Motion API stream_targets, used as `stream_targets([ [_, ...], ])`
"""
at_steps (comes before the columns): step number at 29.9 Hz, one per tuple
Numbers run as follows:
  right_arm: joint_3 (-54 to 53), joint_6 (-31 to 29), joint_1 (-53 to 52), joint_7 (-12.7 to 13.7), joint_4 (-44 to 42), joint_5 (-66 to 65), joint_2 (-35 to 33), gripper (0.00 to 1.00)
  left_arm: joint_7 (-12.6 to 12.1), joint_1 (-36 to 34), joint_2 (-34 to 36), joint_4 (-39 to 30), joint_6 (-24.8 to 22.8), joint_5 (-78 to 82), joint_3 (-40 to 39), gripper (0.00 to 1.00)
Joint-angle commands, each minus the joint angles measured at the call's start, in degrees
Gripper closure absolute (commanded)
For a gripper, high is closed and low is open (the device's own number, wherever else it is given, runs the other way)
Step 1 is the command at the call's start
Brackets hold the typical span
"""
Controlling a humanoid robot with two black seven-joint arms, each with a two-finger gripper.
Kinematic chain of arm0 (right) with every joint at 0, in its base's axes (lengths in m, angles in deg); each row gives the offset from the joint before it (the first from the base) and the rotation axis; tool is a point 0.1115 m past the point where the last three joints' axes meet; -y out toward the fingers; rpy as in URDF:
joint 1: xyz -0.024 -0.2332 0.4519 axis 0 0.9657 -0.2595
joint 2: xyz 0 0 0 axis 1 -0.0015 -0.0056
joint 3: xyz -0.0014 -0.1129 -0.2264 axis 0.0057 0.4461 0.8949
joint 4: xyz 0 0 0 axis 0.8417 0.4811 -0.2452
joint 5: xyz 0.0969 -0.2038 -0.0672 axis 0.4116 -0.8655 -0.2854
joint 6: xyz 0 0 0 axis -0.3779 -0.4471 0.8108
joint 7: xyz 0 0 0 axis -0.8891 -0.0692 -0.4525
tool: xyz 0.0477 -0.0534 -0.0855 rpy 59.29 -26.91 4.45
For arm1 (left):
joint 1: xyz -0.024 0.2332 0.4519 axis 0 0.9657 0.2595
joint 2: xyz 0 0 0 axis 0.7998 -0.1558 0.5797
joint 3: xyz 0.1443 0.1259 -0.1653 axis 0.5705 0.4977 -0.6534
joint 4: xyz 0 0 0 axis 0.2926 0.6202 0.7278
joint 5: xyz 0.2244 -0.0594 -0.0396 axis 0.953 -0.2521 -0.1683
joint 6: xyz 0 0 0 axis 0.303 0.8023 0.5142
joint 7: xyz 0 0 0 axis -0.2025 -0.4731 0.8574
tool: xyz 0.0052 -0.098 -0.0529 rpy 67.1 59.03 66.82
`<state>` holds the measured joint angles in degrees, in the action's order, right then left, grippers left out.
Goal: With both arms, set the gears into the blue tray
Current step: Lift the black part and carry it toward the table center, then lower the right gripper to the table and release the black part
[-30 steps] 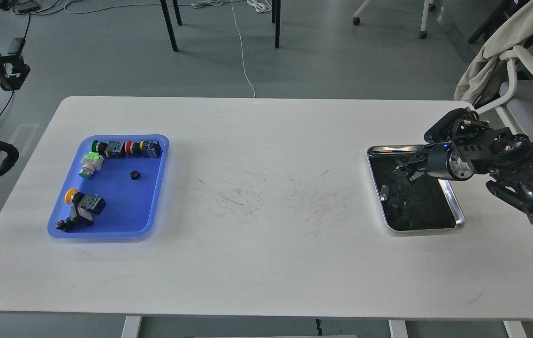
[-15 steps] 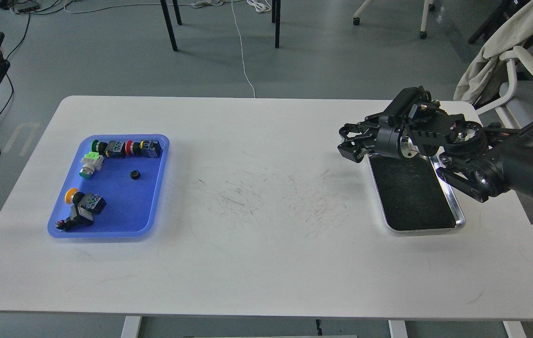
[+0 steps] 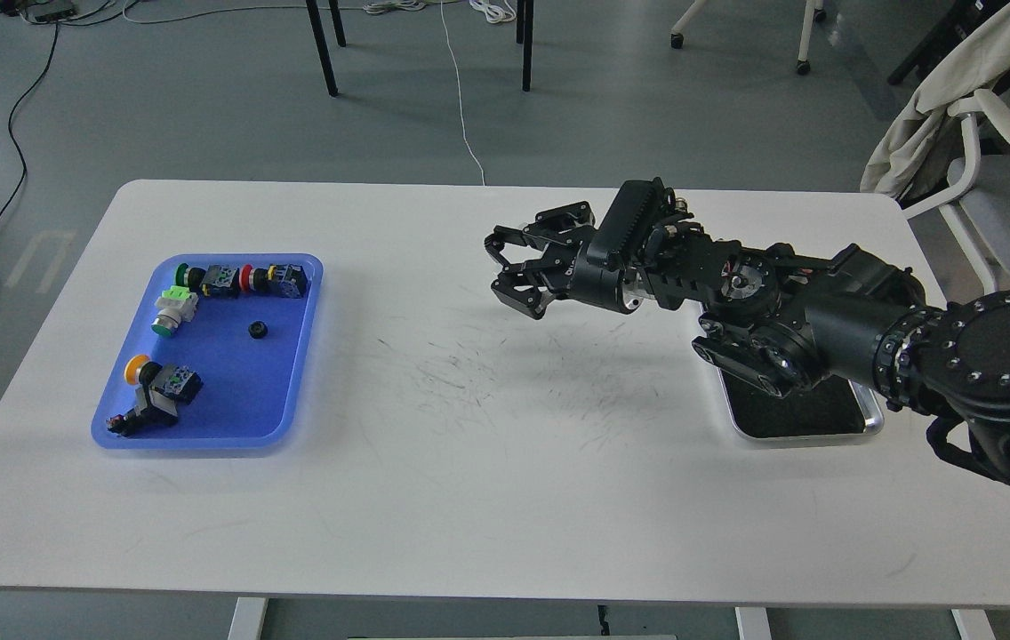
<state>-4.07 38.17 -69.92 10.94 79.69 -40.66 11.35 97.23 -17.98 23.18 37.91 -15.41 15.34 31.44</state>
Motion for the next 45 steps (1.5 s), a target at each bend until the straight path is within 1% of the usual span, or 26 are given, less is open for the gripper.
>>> stream_targets([
  [1, 0.28, 0.02, 1.47, -0.42, -1.04, -0.41, 0.1, 0.99, 0.0, 0.03, 1.06, -0.27, 0.0, 0.01, -0.06, 0.01],
  [10, 2.56, 0.02, 4.72, -1.65, -2.1, -1.82, 0.1, 0.99, 0.0, 0.2, 2.99, -0.36, 0.0, -0.34, 0.03, 0.01],
  [15, 2.47, 0.02, 6.31, -2.62, -0.78, -5.25, 0.1, 0.99, 0.0, 0.12, 3.69, -1.41, 0.0, -0.34, 0.03, 0.01],
  [19, 2.47, 0.02, 6.31, -3.85, 0.01, -5.6, 0.1, 0.99, 0.0, 0.12, 5.01, -2.9, 0.0, -0.43, 0.03, 0.01],
  [22, 2.47, 0.02, 6.83, -4.25, 1.33, -6.39, 0.1, 0.99, 0.0, 0.12, 5.01, -2.99, 0.0, -0.52, 0.03, 0.01],
  [30, 2.47, 0.02, 7.45, -4.25, 3.44, -8.24, 0.1, 0.99, 0.0, 0.12, 6.24, -3.17, 0.0, -0.6, 0.03, 0.01],
  [37, 2.47, 0.02, 7.81, -4.25, 3.97, -9.2, 0.1, 0.99, 0.0, 0.2, 8.0, -4.84, 0.0, -0.52, 0.03, 0.01],
  [40, 2.39, 0.02, 5.96, -4.25, 2.65, -9.2, 0.1, 0.99, 0.0, 0.2, 8.18, -5.02, 0.0, -0.6, 0.03, 0.01],
  [45, 2.04, 0.02, 6.39, -4.03, 0.45, -8.94, 0.1, 0.99, 0.0, 0.2, 8.26, -5.02, 0.0, -0.6, 0.03, 0.01],
])
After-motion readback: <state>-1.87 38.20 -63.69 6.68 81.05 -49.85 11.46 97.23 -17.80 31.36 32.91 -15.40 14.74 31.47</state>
